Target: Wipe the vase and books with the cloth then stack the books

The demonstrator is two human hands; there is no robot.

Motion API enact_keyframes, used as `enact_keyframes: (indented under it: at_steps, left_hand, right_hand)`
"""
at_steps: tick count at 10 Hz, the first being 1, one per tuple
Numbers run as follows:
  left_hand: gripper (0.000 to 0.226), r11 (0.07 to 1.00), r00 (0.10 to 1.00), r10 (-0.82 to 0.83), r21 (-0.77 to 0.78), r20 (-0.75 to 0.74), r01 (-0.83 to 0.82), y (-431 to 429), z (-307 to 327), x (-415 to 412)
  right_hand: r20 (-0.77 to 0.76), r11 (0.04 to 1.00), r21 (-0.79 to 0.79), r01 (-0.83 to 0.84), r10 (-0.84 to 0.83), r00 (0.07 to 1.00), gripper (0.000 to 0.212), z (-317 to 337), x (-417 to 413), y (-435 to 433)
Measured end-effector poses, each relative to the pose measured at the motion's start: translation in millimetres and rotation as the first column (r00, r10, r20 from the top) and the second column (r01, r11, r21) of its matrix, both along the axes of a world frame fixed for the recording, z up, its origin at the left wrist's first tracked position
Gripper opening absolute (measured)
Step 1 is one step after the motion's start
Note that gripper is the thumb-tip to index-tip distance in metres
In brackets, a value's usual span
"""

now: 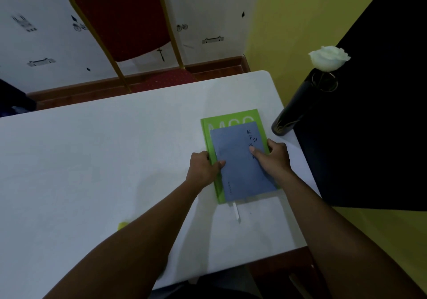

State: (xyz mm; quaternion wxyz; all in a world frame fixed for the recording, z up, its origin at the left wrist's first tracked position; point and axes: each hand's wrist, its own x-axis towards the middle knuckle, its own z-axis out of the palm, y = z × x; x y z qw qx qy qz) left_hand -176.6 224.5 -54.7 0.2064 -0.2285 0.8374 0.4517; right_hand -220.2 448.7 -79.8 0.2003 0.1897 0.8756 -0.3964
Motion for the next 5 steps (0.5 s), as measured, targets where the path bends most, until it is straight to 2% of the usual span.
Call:
enact_keyframes:
  at_steps: [1,2,3,4,5]
  left_hand:
    - [0.049,0.999,0.999,-0.052,0.000,-0.008,0.052,-4,2,-1]
    - [0.049,0.989,0.989,-0.145,-0.021,0.003,0.145,-12,9,-2]
    - [0.053,0.951,0.956,-0.290,-0.125,-0.043,0.283,-26,26,-3]
    - [0.051,0.897,0.891,-0.410,-0.265,-0.194,0.355,-48,50,-7]
    - [0.047,0.840,0.841,-0.485,-0.396,-0.240,0.371,-71,82,-14]
  right_hand:
    - [0.013,0.999,0.044,0.032,-0.032,0.999,0.061,14,1,-14]
    - [-0.090,0.984,0.174,0.026,-0.011,0.996,0.047,37,5,-39]
    - [-0.253,0.983,0.171,-0.072,0.115,0.961,0.054,55,14,-69]
    - [-0.312,0.965,0.081,-0.249,0.262,0.913,0.054,77,18,-100]
    - [-0.329,0.935,0.038,-0.352,0.344,0.879,0.055,107,15,-130]
